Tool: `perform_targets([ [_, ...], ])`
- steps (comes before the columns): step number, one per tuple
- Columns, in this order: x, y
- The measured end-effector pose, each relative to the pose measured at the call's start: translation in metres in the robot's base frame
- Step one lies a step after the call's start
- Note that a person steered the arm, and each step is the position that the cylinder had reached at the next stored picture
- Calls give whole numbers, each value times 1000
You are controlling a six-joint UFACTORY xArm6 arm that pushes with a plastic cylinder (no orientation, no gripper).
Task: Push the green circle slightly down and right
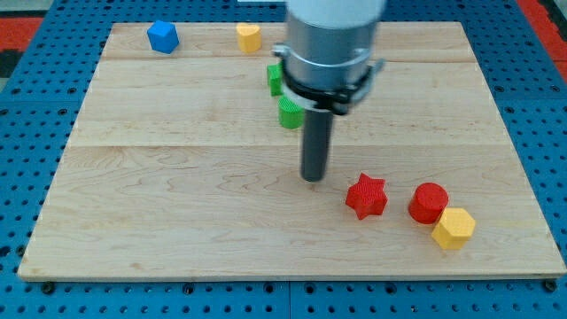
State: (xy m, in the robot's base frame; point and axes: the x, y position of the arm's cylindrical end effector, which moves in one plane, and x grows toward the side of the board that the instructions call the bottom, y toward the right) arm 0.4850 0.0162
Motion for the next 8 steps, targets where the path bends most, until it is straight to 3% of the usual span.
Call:
perform_targets([
  [1,7,22],
  [2,32,81],
  [3,44,84],
  [5,-13,-92],
  [6,-69,-144],
  [7,-128,-125],
  [8,-109,-48],
])
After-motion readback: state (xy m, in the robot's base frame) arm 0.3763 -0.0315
